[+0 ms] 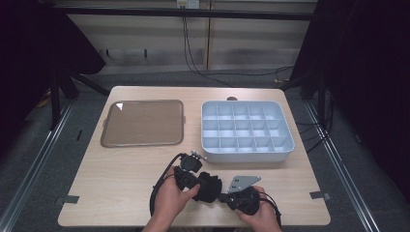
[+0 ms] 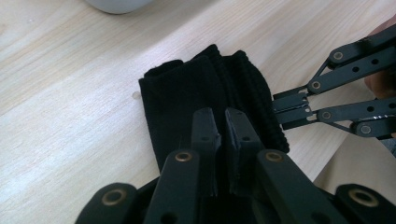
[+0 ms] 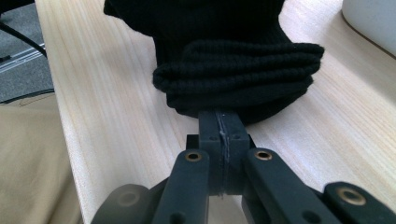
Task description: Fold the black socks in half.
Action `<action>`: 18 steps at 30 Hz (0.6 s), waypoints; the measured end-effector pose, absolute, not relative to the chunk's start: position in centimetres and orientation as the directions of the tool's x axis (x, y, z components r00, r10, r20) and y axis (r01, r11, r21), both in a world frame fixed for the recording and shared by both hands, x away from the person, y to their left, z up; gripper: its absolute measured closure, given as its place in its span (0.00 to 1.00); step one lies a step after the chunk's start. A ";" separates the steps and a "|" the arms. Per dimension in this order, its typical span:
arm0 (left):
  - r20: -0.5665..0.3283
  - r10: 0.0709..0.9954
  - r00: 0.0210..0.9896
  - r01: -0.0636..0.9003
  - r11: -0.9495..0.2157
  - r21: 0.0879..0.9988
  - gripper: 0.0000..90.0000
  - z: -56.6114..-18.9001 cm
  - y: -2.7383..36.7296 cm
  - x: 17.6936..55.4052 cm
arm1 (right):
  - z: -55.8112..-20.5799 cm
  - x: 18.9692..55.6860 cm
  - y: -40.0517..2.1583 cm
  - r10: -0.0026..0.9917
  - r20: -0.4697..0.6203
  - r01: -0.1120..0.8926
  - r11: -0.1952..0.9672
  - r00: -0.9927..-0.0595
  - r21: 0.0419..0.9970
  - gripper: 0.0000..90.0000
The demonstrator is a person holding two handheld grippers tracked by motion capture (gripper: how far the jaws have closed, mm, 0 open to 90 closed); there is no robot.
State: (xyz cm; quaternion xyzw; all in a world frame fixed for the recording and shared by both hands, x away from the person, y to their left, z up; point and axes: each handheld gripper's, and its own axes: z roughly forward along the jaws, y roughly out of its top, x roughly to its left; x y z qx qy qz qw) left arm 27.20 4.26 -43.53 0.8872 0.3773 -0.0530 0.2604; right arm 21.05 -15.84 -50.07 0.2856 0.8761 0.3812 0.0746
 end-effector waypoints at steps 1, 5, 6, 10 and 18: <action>-0.289 0.641 0.711 0.696 -0.580 0.424 0.93 -43.5 4.2 27.2 | -50.1 21.1 -15.8 0.557 0.087 0.443 0.546 -0.826 0.711 1.00; -0.296 0.644 0.706 0.700 -0.572 0.427 0.93 -43.6 3.8 27.1 | -50.1 21.1 -15.8 0.554 0.085 0.439 0.547 -0.828 0.713 1.00; -0.295 0.641 0.709 0.698 -0.576 0.424 0.92 -43.6 3.7 27.1 | -50.1 21.1 -15.8 0.554 0.084 0.439 0.548 -0.828 0.712 1.00; -0.297 0.638 0.711 0.696 -0.575 0.430 0.92 -43.8 3.4 27.1 | -50.1 21.1 -15.8 0.553 0.085 0.439 0.548 -0.829 0.713 1.00; -0.290 0.631 0.720 0.687 -0.588 0.426 0.92 -43.7 3.0 27.1 | -50.1 21.1 -15.8 0.552 0.086 0.438 0.548 -0.830 0.713 1.00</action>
